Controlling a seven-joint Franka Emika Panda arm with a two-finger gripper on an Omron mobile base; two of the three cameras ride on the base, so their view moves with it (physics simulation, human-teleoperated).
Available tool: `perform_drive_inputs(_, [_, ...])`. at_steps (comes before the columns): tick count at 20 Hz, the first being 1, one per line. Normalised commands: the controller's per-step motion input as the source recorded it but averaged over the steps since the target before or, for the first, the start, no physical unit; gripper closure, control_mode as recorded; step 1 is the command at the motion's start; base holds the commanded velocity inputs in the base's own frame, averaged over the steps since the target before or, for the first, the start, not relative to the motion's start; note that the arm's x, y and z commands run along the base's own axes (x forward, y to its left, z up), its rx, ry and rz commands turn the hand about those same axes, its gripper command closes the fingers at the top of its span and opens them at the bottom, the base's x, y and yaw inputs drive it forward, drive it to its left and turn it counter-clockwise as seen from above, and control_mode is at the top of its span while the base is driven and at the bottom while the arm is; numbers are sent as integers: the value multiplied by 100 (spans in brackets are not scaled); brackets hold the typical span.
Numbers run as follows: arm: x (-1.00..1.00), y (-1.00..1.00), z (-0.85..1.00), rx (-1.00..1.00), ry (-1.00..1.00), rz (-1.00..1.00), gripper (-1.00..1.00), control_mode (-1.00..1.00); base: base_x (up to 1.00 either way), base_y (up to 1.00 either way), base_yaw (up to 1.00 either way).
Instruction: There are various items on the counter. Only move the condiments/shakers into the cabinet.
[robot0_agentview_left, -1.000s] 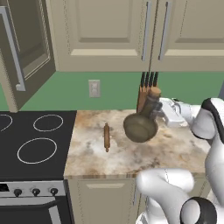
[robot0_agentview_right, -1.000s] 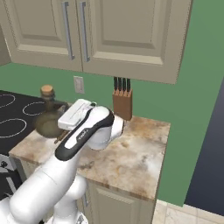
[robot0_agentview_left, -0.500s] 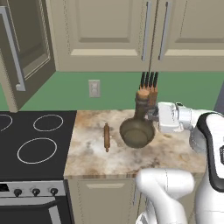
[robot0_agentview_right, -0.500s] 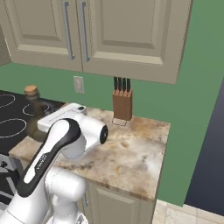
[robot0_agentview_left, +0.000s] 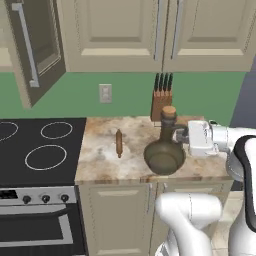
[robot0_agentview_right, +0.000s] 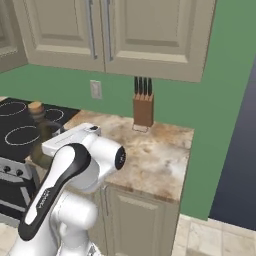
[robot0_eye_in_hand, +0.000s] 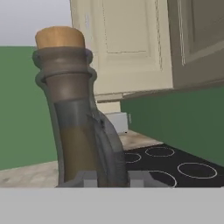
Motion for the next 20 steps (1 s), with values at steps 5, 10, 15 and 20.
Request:
perform_drive_inputs(5, [0, 0, 0, 0, 0, 0, 100, 100, -95, 63, -7])
perform_drive_inputs(10, [0, 0, 0, 0, 0, 0, 100, 100, -16, 100, -23])
perform_drive_inputs(15, [0, 0, 0, 0, 0, 0, 100, 100, 10, 100, -37])
perform_drive_inputs(20, [0, 0, 0, 0, 0, 0, 100, 100, 19, 100, -41])
